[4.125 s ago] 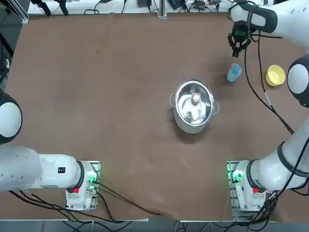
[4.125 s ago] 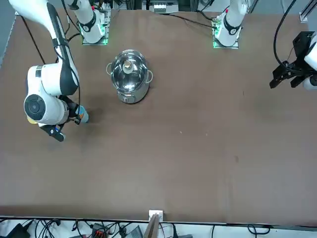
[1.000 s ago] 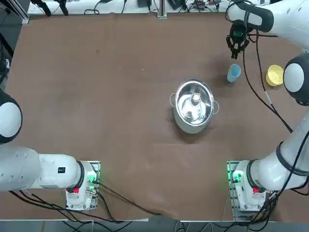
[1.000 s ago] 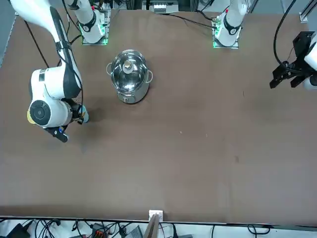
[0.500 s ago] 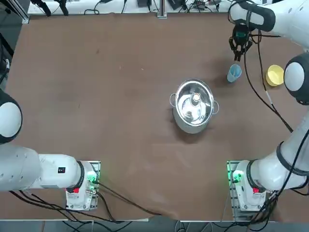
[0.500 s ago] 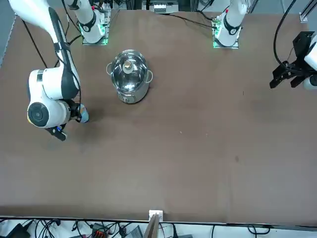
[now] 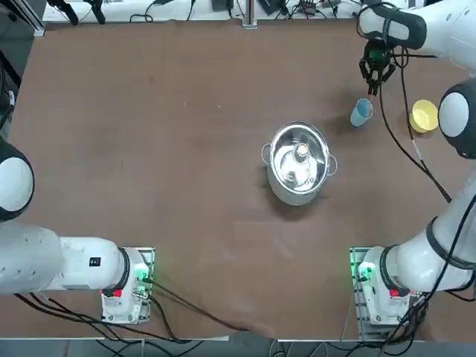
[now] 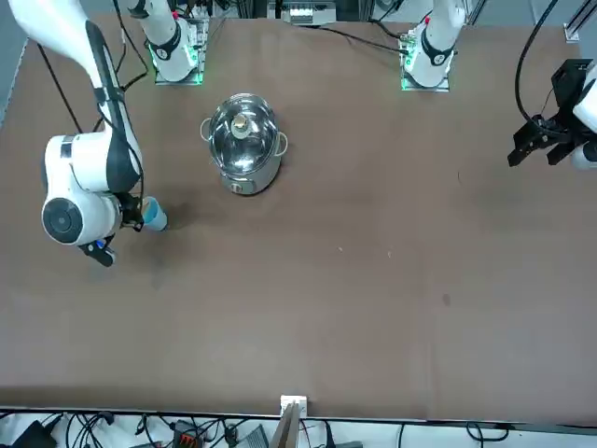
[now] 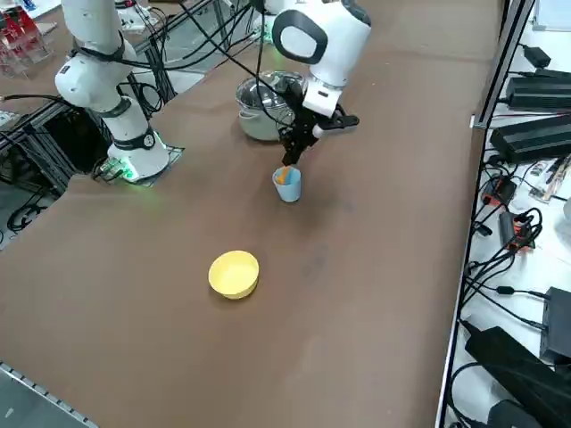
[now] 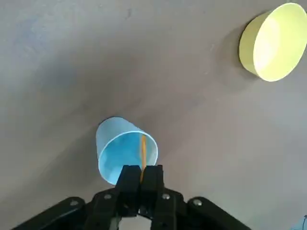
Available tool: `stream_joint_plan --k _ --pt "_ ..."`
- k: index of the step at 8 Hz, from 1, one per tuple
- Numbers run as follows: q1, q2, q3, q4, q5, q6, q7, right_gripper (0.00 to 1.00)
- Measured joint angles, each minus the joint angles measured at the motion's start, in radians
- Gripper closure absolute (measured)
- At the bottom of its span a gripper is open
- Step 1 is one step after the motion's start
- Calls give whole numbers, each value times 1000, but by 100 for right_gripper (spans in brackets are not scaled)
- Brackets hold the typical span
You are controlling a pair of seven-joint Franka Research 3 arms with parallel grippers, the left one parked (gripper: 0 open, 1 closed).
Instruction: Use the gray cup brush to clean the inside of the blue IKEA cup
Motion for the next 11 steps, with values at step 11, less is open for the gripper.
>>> stream_joint_plan --k 11 --pt "18 15 18 155 57 -24 0 97"
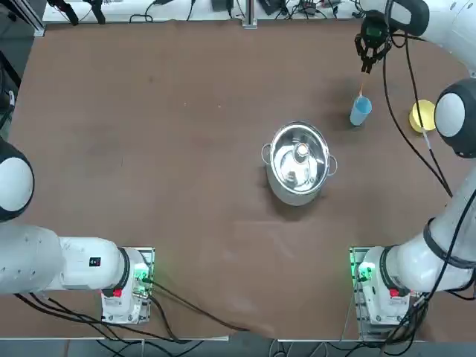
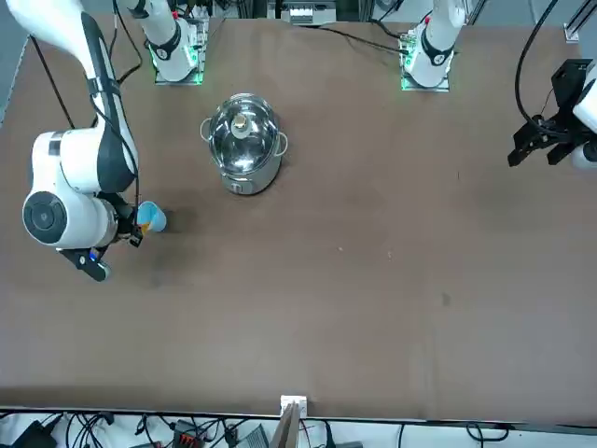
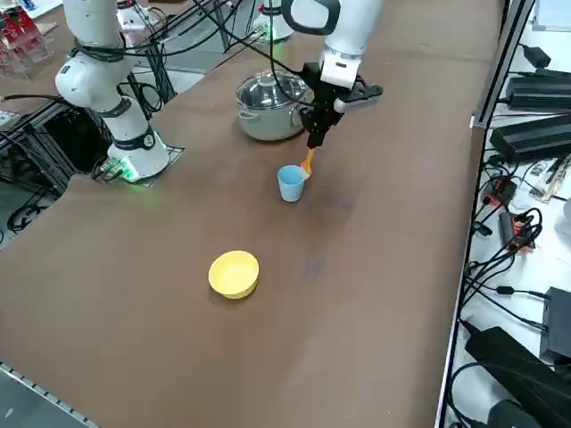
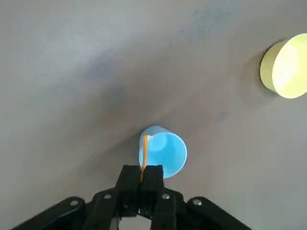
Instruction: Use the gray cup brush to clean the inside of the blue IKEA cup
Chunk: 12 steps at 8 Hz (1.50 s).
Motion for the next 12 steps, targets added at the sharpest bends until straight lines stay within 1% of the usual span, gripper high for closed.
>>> stream_joint_plan --k 4,7,8,9,10,11,12 --pt "17 -1 0 17 2 -55 0 97" --pt "14 -9 -9 76 0 -178 -23 97" --pt "10 -12 -21 87 -2 -211 -54 97" --pt "3 -13 -45 95 -17 -233 -98 97" --pt "-6 -13 -75 98 -54 -242 -146 97" --pt "-21 -13 -92 96 -106 -243 -174 97" --pt "-36 -11 -98 86 -163 -232 -182 97"
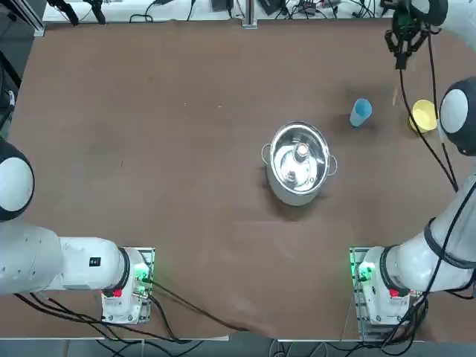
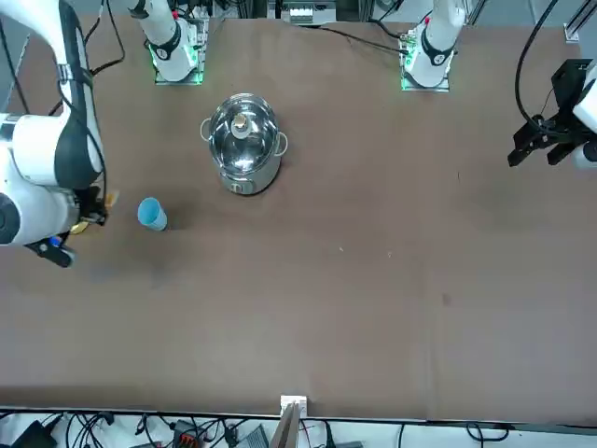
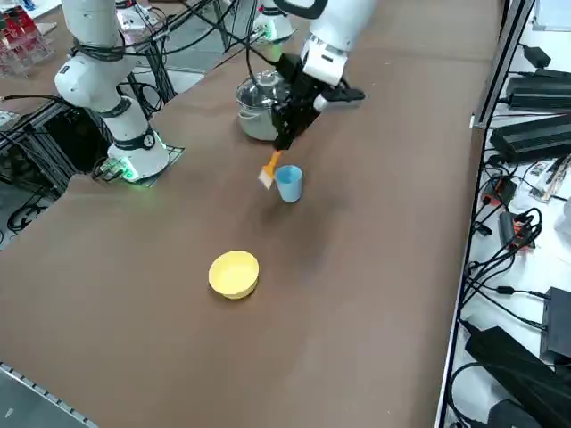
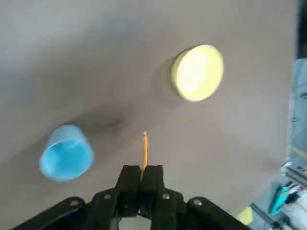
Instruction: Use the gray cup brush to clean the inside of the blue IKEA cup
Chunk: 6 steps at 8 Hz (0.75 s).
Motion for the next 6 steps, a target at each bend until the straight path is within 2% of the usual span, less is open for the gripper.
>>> stream_joint_plan --k 2,6 --pt "-24 3 -2 -63 -111 71 -1 97" --pt "-86 -18 -5 -291 -348 348 -1 97"
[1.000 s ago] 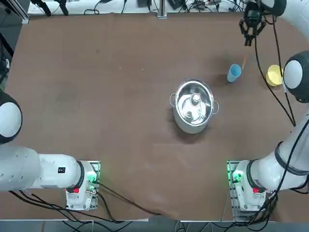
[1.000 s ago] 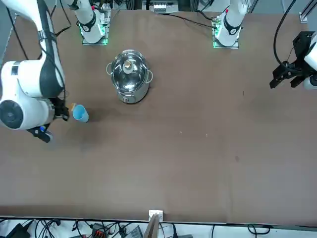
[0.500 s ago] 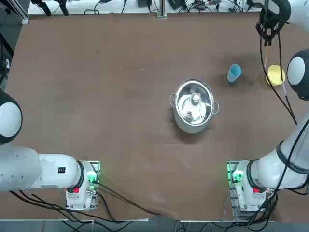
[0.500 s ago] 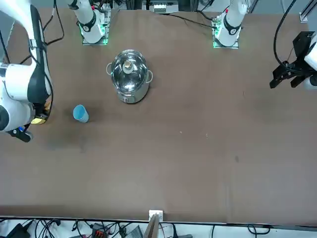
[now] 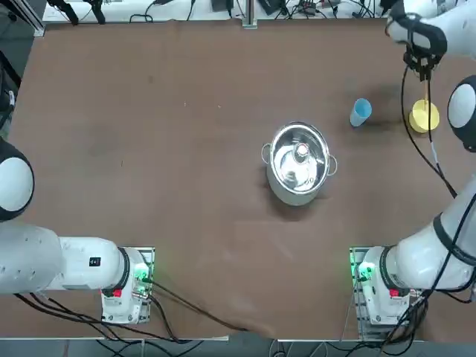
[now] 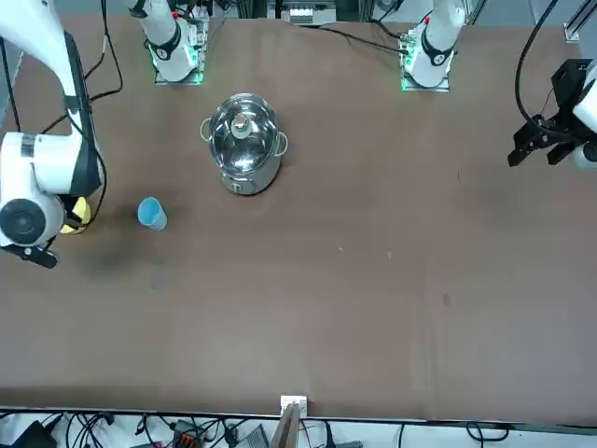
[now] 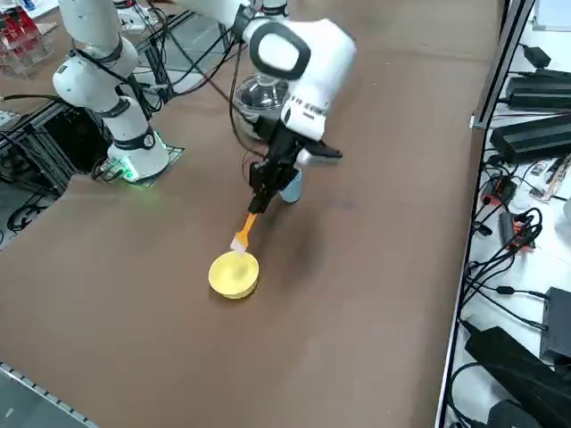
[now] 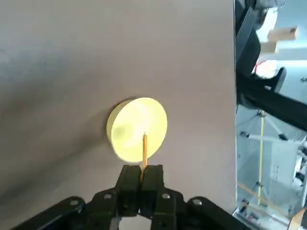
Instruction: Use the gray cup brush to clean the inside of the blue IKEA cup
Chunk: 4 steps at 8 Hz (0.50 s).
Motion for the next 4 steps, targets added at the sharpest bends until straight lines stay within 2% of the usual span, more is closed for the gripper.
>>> stream_joint_plan --k 2,4 --pt "-24 -22 0 -75 -46 78 0 97" --pt "-31 -24 0 -101 -61 119 0 97"
